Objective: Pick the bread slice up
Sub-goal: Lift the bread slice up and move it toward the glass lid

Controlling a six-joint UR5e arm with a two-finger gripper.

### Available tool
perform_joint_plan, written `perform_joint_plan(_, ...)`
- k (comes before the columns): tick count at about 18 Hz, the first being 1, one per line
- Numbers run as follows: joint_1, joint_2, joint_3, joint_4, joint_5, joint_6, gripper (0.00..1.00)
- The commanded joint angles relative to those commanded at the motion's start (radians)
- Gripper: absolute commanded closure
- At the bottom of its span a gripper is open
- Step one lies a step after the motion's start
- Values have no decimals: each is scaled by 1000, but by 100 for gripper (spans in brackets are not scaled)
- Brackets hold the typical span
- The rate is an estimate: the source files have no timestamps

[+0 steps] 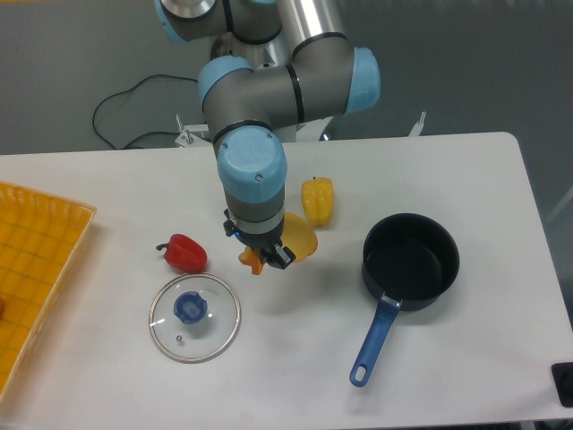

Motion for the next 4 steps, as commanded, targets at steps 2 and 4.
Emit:
perform_joint_plan(2, 0, 5, -2, 0, 0, 3, 100)
perform_joint_plan(4, 3, 5, -2, -2, 0, 3, 100)
